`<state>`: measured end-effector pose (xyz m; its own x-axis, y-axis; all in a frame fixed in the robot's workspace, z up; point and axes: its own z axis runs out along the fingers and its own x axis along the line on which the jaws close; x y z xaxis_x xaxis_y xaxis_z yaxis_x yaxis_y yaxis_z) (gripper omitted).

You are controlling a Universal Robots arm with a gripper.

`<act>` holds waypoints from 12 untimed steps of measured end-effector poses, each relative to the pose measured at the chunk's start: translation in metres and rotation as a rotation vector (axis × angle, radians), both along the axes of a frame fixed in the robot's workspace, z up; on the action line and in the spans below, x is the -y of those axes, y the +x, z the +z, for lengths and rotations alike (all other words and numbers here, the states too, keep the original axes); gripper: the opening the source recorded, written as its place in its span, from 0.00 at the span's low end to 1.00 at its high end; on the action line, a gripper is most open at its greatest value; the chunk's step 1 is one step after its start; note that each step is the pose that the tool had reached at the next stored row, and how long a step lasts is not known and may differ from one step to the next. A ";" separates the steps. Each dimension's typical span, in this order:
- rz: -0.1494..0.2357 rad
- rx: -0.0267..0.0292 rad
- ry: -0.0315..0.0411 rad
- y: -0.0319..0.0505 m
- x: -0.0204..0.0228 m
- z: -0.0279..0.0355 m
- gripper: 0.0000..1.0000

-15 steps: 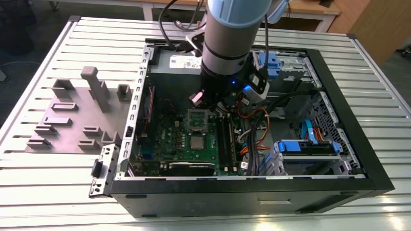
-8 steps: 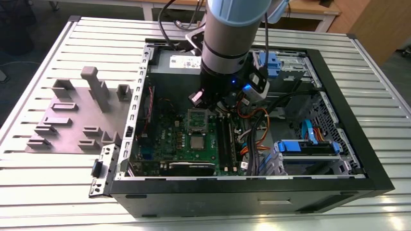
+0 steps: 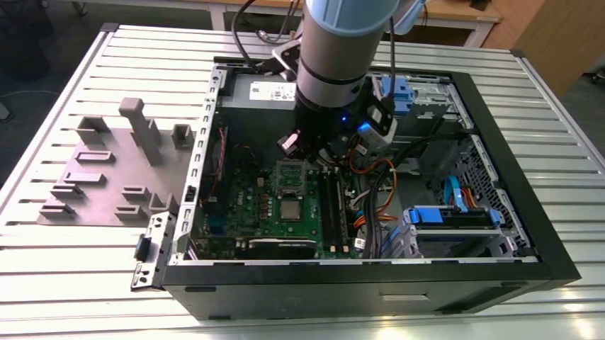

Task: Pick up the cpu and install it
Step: 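Close the cpu cover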

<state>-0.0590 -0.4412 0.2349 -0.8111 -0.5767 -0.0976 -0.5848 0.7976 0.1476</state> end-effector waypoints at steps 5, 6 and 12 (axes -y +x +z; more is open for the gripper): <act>0.005 0.0000 -0.0001 -0.0003 0.0001 0.0018 0.11; 0.006 -0.0001 -0.0001 -0.0004 0.0001 0.0023 0.11; 0.011 -0.0001 -0.0001 -0.0007 0.0005 0.0035 0.11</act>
<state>-0.0596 -0.4417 0.2384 -0.8048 -0.5855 -0.0974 -0.5935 0.7912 0.1475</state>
